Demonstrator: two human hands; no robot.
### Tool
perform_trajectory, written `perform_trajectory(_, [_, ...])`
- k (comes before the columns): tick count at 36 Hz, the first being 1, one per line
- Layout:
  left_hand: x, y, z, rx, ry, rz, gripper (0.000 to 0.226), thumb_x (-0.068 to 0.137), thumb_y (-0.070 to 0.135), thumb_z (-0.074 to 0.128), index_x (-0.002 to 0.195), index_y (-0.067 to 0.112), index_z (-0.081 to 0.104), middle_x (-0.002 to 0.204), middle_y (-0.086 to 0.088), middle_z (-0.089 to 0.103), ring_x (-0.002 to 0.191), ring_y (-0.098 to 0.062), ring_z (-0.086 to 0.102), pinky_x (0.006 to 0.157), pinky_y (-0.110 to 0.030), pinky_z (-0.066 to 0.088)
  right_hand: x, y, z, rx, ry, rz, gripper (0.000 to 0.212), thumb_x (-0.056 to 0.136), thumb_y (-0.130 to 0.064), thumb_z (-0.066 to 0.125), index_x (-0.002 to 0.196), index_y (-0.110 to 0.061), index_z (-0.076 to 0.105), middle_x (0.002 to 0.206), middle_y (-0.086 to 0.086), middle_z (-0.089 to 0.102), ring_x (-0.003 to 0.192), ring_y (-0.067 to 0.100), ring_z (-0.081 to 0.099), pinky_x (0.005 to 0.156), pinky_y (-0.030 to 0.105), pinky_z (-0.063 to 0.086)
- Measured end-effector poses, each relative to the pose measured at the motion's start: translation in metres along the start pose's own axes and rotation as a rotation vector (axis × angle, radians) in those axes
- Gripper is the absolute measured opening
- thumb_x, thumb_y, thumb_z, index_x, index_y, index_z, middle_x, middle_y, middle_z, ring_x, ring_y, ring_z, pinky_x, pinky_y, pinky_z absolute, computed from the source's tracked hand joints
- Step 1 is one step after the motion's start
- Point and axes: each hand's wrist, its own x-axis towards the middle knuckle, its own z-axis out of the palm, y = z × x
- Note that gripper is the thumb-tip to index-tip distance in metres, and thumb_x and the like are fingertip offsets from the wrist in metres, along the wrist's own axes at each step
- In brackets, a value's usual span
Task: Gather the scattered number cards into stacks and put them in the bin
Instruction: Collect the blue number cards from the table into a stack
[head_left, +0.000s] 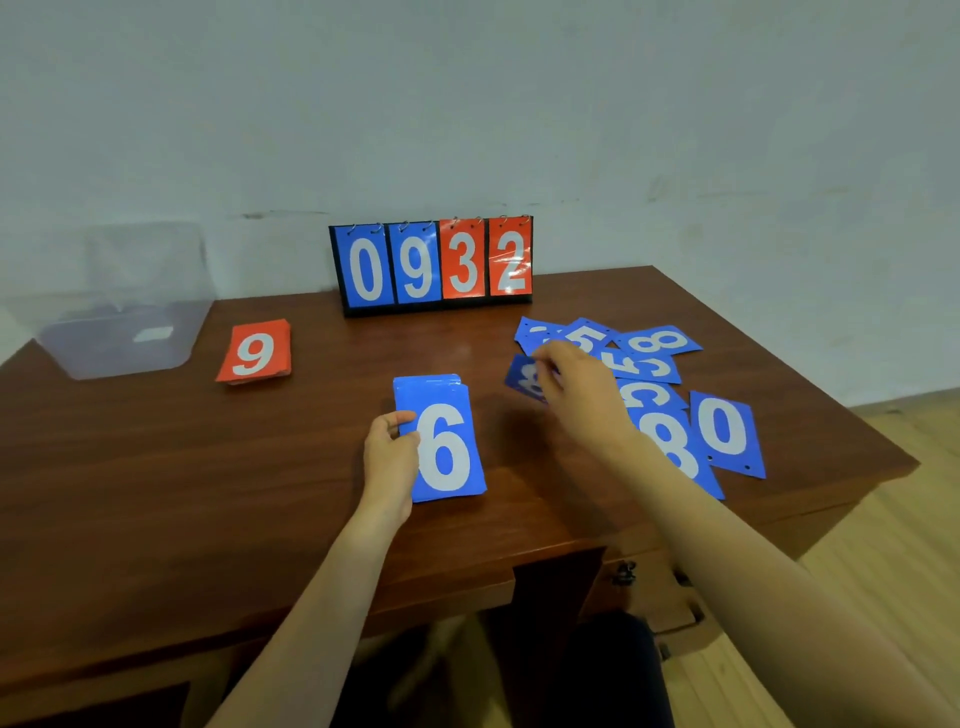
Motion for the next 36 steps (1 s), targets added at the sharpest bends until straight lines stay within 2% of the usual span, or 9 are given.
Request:
perform_trajectory(3, [-0.001,0.0,-0.002,-0.062,-0.012,-0.027,0.016,0.093,0.003,0.051,0.104,0.015,0.055,0.117,-0.009,0.059,0.102,-0.03,0.064,0.084,-0.047,0.055,-0.006,-0.014,-0.003,0.22,0.192,-0.141,0.021,0.094,-0.013,0.055,0.114,-0.009,0.061,0.117,0.006,0.064,0.107,0.017,0.061,0.079,0.013,0.046])
perform_trajectory(5, [-0.004,0.002,-0.003,-0.098,-0.022,-0.017,0.013,0.093,0.004,0.052,0.097,0.015,0.056,0.118,-0.013,0.061,0.104,-0.032,0.063,0.089,-0.049,0.053,-0.013,-0.02,0.003,0.203,0.157,-0.298,0.02,0.091,-0.008,0.058,0.11,-0.008,0.064,0.115,0.005,0.066,0.105,0.016,0.062,0.082,0.008,0.042])
perform_trajectory(11, [-0.012,0.012,-0.003,-0.214,-0.052,0.034,0.006,0.096,0.012,0.051,0.099,0.01,0.056,0.098,-0.009,0.063,0.079,-0.018,0.061,0.067,-0.031,0.051,-0.035,-0.021,0.031,0.066,-0.113,-0.659,0.026,0.09,-0.025,0.049,0.097,-0.011,0.071,0.104,0.0,0.07,0.097,0.016,0.065,0.082,0.032,0.056])
perform_trajectory(15, [-0.016,0.016,0.0,-0.206,-0.078,0.076,0.008,0.093,0.011,0.056,0.1,0.011,0.056,0.108,-0.008,0.061,0.098,-0.019,0.06,0.086,-0.035,0.051,-0.044,-0.019,0.037,0.126,-0.174,-0.653,0.029,0.09,-0.029,0.05,0.097,-0.013,0.073,0.103,-0.001,0.071,0.097,0.013,0.066,0.08,0.032,0.057])
perform_trajectory(20, [-0.019,0.016,0.012,-0.149,-0.133,0.094,0.022,0.09,-0.004,0.053,0.096,0.018,0.053,0.121,-0.011,0.058,0.11,-0.028,0.059,0.094,-0.05,0.05,-0.041,-0.008,0.034,0.175,-0.183,-0.576,0.02,0.089,-0.025,0.061,0.103,-0.017,0.072,0.106,-0.006,0.07,0.101,0.007,0.062,0.086,0.028,0.054])
perform_trajectory(24, [-0.021,0.015,0.03,-0.108,-0.138,0.095,0.026,0.09,-0.006,0.051,0.094,0.019,0.053,0.119,-0.009,0.057,0.109,-0.026,0.059,0.091,-0.046,0.051,-0.043,0.001,0.018,0.197,-0.233,-0.483,0.028,0.089,-0.039,0.06,0.106,-0.019,0.071,0.107,-0.008,0.069,0.1,0.003,0.06,0.087,0.018,0.05])
perform_trajectory(26, [-0.02,0.013,0.039,-0.12,-0.145,0.077,0.027,0.09,-0.008,0.049,0.093,0.019,0.053,0.114,-0.008,0.058,0.106,-0.029,0.061,0.089,-0.048,0.05,-0.041,0.011,0.01,0.181,-0.212,-0.39,0.032,0.091,-0.042,0.055,0.111,-0.02,0.067,0.111,-0.008,0.066,0.103,0.004,0.058,0.09,0.022,0.05])
perform_trajectory(32, [-0.02,0.005,0.066,-0.093,-0.173,-0.018,0.021,0.092,-0.003,0.05,0.103,0.015,0.052,0.109,-0.003,0.059,0.095,-0.026,0.066,0.081,-0.047,0.054,-0.029,0.074,-0.003,-0.059,-0.181,0.325,0.061,0.092,-0.04,0.055,0.142,-0.01,0.035,0.142,0.01,0.042,0.131,0.028,0.039,0.105,0.038,0.037])
perform_trajectory(36, [-0.02,-0.001,0.079,-0.057,-0.178,-0.044,0.02,0.092,-0.001,0.052,0.102,0.016,0.052,0.111,-0.003,0.059,0.094,-0.024,0.066,0.081,-0.045,0.055,-0.033,0.111,0.004,-0.258,-0.381,0.511,0.086,0.086,-0.052,0.058,0.147,-0.007,0.017,0.148,0.017,0.029,0.136,0.036,0.029,0.109,0.044,0.031])
